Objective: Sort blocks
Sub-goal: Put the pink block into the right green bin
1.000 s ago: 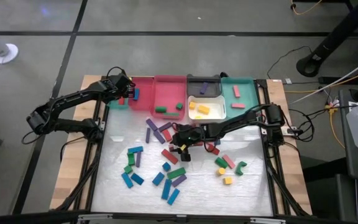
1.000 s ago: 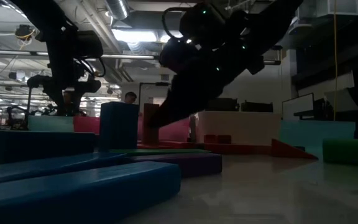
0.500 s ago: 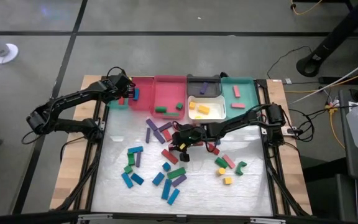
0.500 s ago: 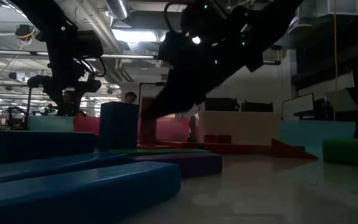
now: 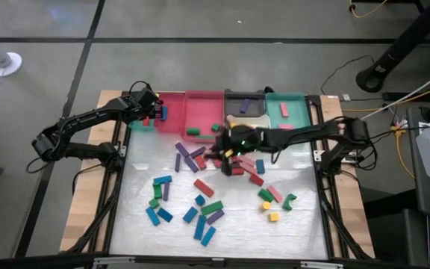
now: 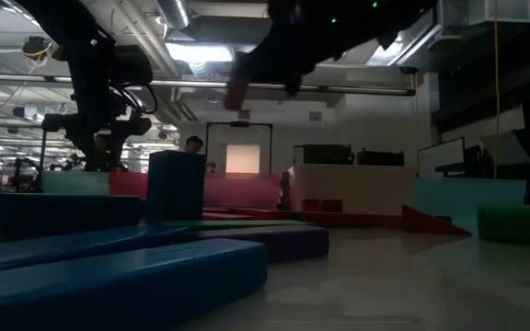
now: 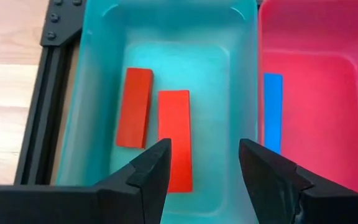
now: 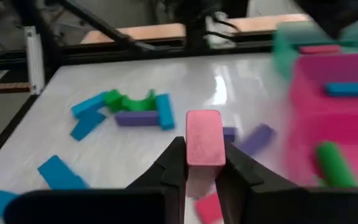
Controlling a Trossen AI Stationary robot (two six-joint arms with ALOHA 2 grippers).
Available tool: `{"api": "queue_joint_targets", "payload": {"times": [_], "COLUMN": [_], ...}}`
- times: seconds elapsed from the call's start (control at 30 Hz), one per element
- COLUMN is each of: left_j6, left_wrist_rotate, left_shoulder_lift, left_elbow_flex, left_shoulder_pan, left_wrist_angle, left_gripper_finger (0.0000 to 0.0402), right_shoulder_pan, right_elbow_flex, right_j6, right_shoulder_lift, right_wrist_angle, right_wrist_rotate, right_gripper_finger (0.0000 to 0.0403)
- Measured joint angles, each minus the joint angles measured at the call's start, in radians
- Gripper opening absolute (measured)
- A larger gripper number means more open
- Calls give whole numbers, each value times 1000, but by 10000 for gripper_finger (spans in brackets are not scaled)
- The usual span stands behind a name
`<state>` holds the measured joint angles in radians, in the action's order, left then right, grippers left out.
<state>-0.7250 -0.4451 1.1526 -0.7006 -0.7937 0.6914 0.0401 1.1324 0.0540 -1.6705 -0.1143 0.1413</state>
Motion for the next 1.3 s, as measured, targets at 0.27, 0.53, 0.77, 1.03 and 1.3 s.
{"api": "queue_joint_targets", "payload": {"times": [0.27, 0.53, 0.77, 1.03, 1.3], "left_j6": [61, 188, 284, 398, 292], "left_wrist_rotate": [52, 176, 361, 609, 638], "left_shoulder_lift": [-8, -102, -192, -221, -221], "left_elbow_flex": [0, 0, 0, 0, 0], "left_shoulder_pan": [18, 72, 132, 218, 342], "left_wrist_angle": [-13, -155, -244, -227, -137], "left_gripper_finger": [178, 178, 178, 178, 178], "right_shoulder_pan": [138, 274, 371, 454, 480], "right_elbow_flex": [0, 0, 0, -1, -1], "right_j6": [-12, 7, 141, 188, 186], "right_shoulder_lift": [208, 350, 356, 305, 244], "right_wrist_angle": [332, 717, 1009, 1143, 1142], "right_wrist_rotate": [-105, -394, -558, -549, -551], "right_gripper_finger": [60, 63, 65, 67, 90]}}
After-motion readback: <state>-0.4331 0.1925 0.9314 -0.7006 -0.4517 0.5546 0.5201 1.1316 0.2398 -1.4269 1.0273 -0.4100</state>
